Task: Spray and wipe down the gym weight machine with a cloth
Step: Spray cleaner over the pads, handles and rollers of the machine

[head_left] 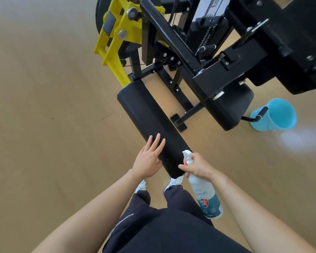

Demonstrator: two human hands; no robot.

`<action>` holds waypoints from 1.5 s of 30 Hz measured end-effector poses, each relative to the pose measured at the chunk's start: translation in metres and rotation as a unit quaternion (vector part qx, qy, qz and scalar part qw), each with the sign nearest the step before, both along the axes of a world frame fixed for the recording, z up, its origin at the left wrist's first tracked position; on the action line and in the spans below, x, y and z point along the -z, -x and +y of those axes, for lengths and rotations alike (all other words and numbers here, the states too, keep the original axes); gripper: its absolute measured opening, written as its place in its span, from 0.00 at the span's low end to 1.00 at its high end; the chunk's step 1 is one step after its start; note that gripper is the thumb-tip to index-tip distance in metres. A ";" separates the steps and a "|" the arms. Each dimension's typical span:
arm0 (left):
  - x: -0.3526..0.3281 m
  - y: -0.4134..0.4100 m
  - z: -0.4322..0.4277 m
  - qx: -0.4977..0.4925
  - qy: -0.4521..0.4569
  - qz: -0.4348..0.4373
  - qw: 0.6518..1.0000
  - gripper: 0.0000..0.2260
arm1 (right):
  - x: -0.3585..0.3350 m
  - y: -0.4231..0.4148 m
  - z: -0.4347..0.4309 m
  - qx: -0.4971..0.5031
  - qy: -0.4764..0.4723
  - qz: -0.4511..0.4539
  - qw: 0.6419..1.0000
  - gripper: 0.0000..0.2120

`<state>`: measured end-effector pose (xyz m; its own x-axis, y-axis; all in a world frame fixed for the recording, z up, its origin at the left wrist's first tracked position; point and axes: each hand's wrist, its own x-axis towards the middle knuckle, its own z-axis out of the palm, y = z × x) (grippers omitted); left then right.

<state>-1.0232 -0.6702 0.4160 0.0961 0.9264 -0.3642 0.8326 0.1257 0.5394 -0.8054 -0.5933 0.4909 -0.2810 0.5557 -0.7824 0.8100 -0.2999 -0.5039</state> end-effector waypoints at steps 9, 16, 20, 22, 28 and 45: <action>0.008 0.013 -0.023 -0.010 0.039 0.033 0.999 0.40 | -0.022 0.039 0.017 -0.023 -0.014 0.084 0.996 0.09; 0.013 0.023 -0.043 -0.108 0.119 0.025 0.987 0.35 | -0.026 0.116 0.041 -0.115 -0.119 0.076 0.983 0.10; 0.005 0.024 -0.037 -0.134 0.082 0.001 0.988 0.36 | -0.033 0.142 0.057 -0.138 -0.094 0.133 0.977 0.11; 0.001 0.025 -0.028 -0.145 0.063 -0.017 0.987 0.38 | -0.037 0.151 0.061 -0.150 -0.100 0.127 0.975 0.10; -0.003 0.020 -0.008 -0.145 0.015 -0.048 0.988 0.42 | -0.035 0.151 0.062 -0.170 -0.147 0.055 0.973 0.10; 0.013 0.018 -0.022 -0.036 0.069 0.056 0.995 0.39 | -0.009 0.030 0.005 -0.037 -0.057 0.021 0.997 0.10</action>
<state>-1.0407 -0.6920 0.4027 -0.0161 0.8700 -0.4927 0.8727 0.2527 0.4177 -0.8358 -0.5882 0.4995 -0.3550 0.6168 -0.7025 0.8058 -0.1791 -0.5644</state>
